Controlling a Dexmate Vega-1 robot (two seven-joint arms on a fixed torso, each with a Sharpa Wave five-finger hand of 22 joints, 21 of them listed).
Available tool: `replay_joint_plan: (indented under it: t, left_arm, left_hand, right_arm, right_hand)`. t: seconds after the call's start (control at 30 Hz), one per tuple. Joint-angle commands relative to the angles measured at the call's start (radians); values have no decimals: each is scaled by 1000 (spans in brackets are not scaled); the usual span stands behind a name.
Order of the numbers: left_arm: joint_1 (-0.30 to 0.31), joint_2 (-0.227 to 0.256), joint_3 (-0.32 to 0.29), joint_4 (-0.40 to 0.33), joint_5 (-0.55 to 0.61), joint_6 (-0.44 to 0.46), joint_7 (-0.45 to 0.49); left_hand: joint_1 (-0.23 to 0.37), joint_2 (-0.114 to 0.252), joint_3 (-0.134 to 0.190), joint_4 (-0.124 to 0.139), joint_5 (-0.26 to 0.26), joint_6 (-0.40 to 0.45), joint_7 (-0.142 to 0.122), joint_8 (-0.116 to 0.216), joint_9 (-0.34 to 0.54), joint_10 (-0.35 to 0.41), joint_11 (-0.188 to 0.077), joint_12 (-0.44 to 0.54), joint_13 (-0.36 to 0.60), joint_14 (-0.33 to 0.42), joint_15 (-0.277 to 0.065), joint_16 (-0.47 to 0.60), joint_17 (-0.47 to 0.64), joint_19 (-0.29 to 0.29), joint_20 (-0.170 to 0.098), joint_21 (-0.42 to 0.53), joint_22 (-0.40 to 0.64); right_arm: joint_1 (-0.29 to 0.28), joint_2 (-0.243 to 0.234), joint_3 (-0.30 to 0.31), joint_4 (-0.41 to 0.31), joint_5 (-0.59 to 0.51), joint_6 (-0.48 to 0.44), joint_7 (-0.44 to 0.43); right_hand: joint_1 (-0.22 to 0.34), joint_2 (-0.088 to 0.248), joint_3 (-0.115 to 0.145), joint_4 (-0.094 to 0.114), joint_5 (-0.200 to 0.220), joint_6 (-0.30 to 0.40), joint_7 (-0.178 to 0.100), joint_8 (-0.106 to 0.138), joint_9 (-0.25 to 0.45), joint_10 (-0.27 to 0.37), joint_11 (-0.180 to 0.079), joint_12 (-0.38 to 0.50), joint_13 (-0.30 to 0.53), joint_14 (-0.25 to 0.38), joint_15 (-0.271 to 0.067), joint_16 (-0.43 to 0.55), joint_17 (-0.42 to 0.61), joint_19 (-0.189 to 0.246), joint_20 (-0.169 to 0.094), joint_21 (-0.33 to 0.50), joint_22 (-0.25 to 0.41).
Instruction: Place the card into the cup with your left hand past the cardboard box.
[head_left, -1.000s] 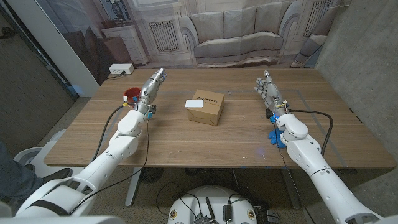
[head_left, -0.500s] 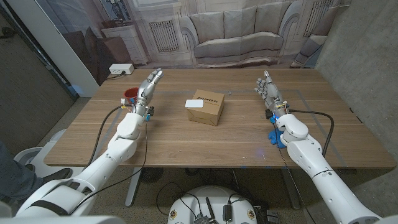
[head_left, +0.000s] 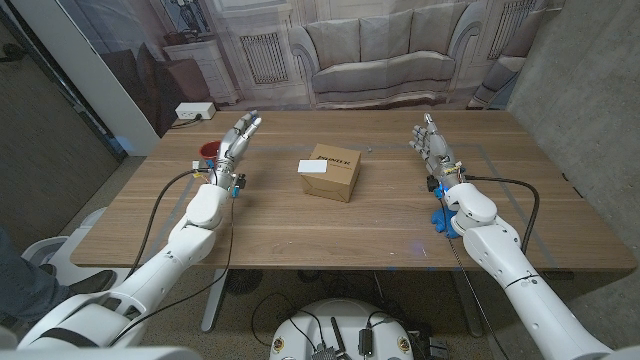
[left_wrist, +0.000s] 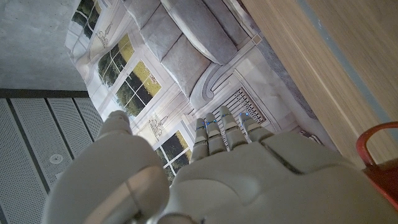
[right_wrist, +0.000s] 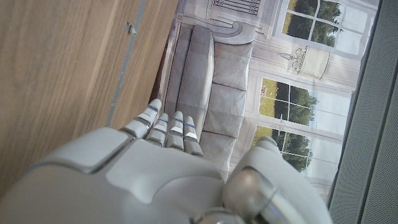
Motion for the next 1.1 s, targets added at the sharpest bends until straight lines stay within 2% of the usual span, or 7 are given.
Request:
replay_joint_plan:
  t: [0.03,0.53,0.8,1.1]
  left_arm:
    - [41,44,-8,-65,93,3,88]
    - [89,90,-27,-135,197,10,181]
    - [91,86,-26,-117,226,-15,210]
    - [106,91,-25,-130,274,4,253]
  left_hand:
    - [15,0,6,-8,-1,10,-2,6,5,13,-2,5,3,12,-38,-1,2,3,-46,2,2]
    - [38,6,14,-20,-5,38,-7,8,5,38,-8,6,3,33,-44,-1,2,9,-46,2,3]
    - [50,8,17,-26,-9,58,-8,9,5,56,-12,6,3,52,-49,1,2,21,-44,5,3]
    - [57,7,17,-31,-11,74,-6,10,5,76,-11,8,3,65,-51,0,3,35,-43,9,3]
  right_arm:
    - [-14,0,-8,-23,-5,-2,-16]
    - [-35,5,-11,-34,3,8,-27]
    - [-45,0,-8,-46,6,-1,-31]
    - [-49,-1,2,-50,18,-8,-24]
  right_hand:
    - [5,5,2,-8,2,5,-1,5,3,10,2,6,2,7,2,6,2,10,-11,-2,3]
    - [6,6,1,-9,2,6,-1,4,3,13,3,6,2,9,2,6,2,12,-12,-6,3]
    - [7,7,1,-10,1,6,-1,4,3,14,3,6,2,10,1,6,2,17,-12,-7,3]
    - [8,8,1,-11,1,8,-1,4,3,17,0,7,2,14,1,7,2,20,-12,-8,3]
